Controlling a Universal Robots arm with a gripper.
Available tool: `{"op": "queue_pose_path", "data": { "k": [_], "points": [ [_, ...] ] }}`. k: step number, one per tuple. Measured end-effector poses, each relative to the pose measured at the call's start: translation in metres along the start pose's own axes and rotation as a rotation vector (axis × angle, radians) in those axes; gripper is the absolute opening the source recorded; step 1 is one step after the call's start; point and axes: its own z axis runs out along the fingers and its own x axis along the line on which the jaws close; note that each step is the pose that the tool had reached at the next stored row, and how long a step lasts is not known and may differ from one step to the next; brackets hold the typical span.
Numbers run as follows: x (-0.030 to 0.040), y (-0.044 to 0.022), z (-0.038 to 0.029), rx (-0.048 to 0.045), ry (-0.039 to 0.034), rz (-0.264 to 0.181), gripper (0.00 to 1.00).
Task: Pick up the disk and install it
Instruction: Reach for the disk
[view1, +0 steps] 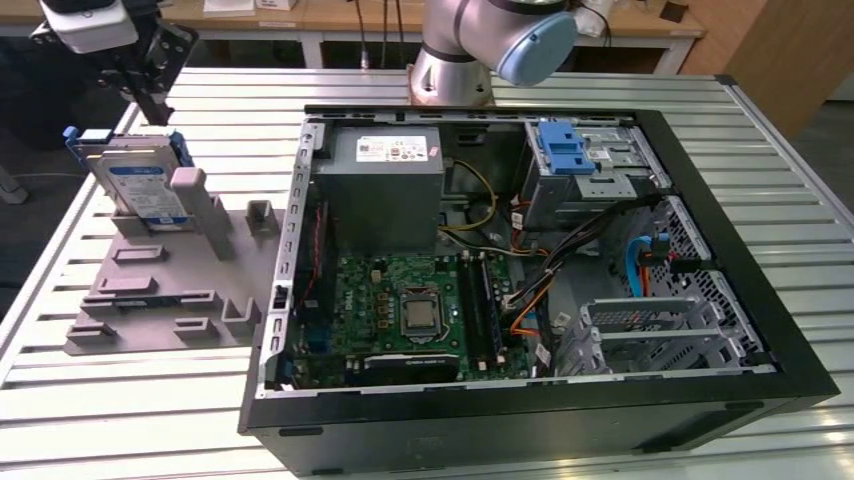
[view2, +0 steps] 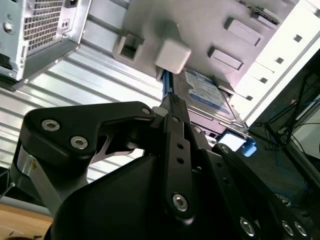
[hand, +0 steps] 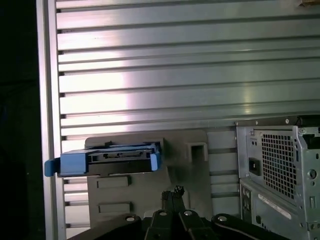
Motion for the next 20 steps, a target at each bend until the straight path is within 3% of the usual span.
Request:
{"op": "queue_pose_path", "data": {
  "k": [12, 20],
  "points": [
    [0.0539, 0.0019, 0.0031, -0.0001, -0.0001, 0.000, 0.11],
    [0.0753, 0.0038, 0.0050, 0.0000, 0.0001, 0.000, 0.11]
  ]
}}
